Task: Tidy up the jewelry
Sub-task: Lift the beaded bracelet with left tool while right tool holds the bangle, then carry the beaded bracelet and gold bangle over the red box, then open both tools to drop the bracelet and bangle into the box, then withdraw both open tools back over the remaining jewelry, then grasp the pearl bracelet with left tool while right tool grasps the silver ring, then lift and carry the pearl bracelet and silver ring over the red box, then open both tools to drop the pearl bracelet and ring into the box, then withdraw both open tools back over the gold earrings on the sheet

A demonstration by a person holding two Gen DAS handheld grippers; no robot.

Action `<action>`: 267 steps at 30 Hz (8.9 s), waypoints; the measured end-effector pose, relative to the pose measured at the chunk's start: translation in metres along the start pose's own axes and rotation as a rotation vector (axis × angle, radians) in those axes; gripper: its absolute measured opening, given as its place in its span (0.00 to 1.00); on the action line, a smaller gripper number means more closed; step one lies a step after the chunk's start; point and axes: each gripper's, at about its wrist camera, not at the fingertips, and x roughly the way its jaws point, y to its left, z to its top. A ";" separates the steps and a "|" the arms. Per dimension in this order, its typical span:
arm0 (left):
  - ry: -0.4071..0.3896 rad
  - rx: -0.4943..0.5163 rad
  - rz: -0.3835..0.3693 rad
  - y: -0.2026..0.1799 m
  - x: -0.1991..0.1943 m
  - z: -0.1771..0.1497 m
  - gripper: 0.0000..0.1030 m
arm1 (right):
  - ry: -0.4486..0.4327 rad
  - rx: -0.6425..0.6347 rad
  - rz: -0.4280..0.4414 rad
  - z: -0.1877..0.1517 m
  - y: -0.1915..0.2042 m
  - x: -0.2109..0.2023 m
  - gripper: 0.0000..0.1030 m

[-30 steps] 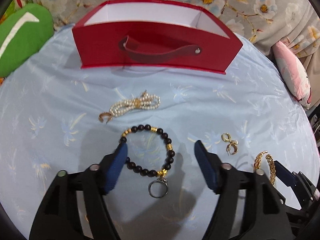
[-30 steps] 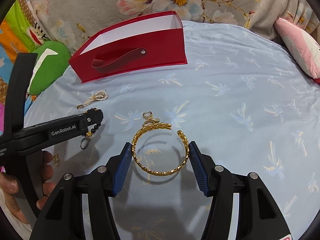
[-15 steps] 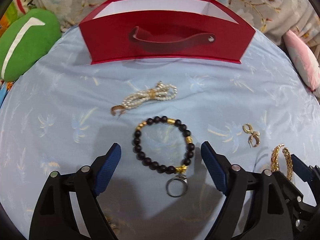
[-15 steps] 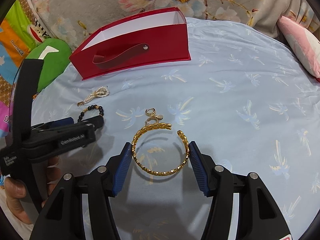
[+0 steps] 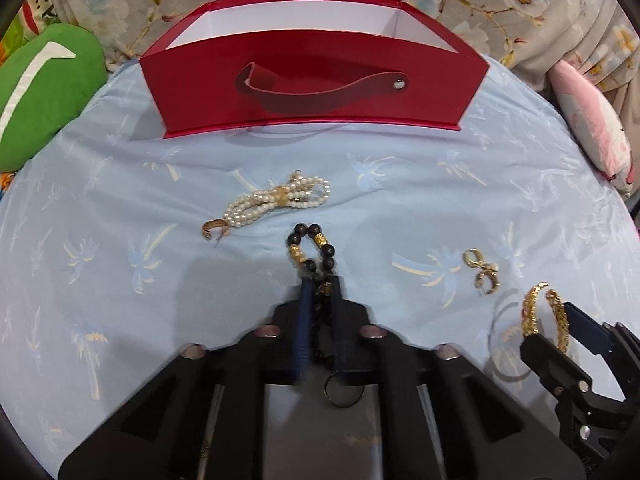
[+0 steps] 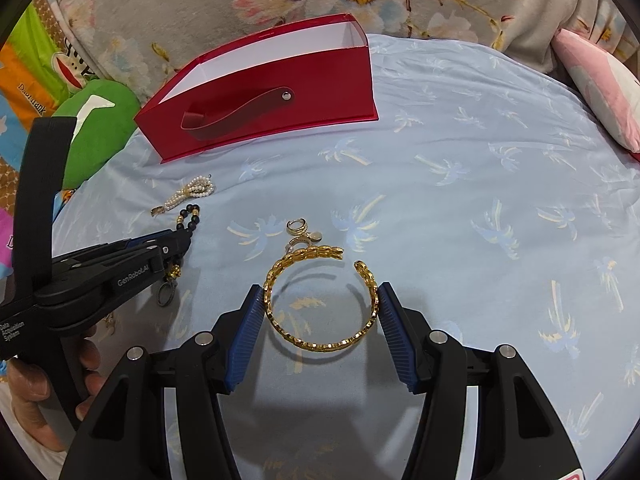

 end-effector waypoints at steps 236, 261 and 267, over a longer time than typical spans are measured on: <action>-0.283 -0.007 0.051 0.079 0.022 0.287 0.36 | -0.231 -0.165 0.095 0.331 0.053 0.113 0.26; -0.103 -0.180 0.112 0.129 -0.043 0.052 0.74 | -0.156 -0.082 0.019 0.096 -0.007 0.007 0.61; -0.062 -0.220 0.084 0.126 -0.052 0.001 0.74 | -0.104 -0.089 -0.002 0.044 -0.001 0.004 0.61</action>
